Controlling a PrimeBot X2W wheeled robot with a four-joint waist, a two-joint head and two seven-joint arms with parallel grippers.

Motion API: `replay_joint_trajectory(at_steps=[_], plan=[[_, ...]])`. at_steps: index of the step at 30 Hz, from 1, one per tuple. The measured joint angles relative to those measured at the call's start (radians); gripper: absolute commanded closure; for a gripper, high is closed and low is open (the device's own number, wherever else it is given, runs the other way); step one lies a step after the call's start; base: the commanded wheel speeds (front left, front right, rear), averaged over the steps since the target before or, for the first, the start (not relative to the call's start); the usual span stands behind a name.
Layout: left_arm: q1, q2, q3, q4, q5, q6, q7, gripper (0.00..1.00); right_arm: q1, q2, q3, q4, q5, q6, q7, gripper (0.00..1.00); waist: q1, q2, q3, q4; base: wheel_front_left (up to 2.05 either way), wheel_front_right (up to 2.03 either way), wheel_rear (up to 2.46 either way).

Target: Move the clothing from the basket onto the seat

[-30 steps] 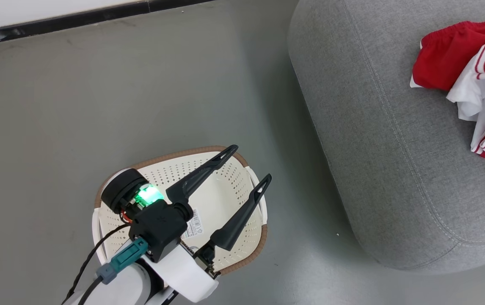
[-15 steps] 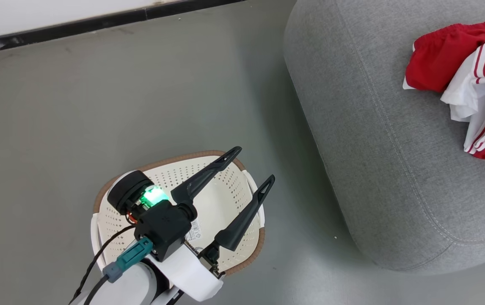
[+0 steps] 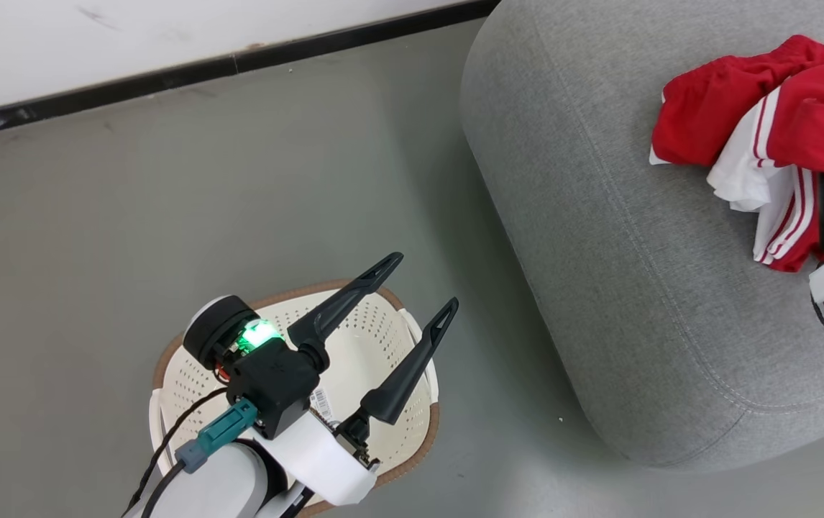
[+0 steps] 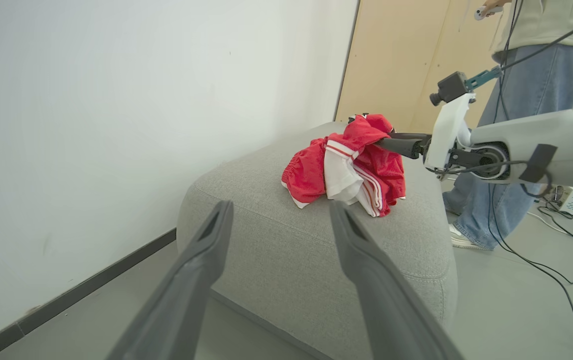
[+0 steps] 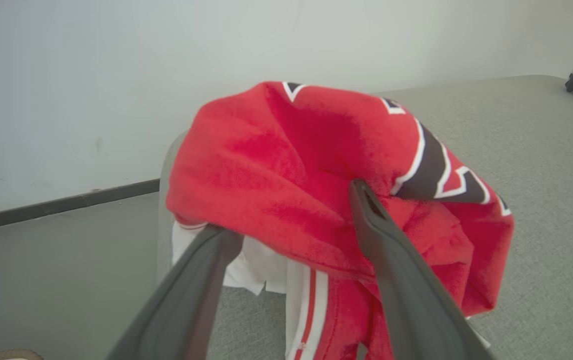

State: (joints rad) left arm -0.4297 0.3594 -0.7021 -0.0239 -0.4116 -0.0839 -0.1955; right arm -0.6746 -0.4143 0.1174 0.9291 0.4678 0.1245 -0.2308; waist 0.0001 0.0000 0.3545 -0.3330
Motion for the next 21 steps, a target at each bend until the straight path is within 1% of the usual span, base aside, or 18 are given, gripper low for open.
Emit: replay_joint_trajectory(at_steps=[13,21], plan=[[0.042,-0.018,0.007,0.028,-0.017,0.003,-0.026,0.0,0.094,0.001,0.047,-0.104,-0.001,0.0,-0.012,0.0,-0.0001,0.0,-0.072,-0.016,0.0,0.0,0.0],[0.077,-0.023,0.034,0.046,-0.026,0.025,-0.034,0.0,0.102,0.003,0.064,-0.185,-0.007,0.0,-0.016,0.0,0.0,0.0,-0.109,-0.006,0.0,0.0,0.0]])
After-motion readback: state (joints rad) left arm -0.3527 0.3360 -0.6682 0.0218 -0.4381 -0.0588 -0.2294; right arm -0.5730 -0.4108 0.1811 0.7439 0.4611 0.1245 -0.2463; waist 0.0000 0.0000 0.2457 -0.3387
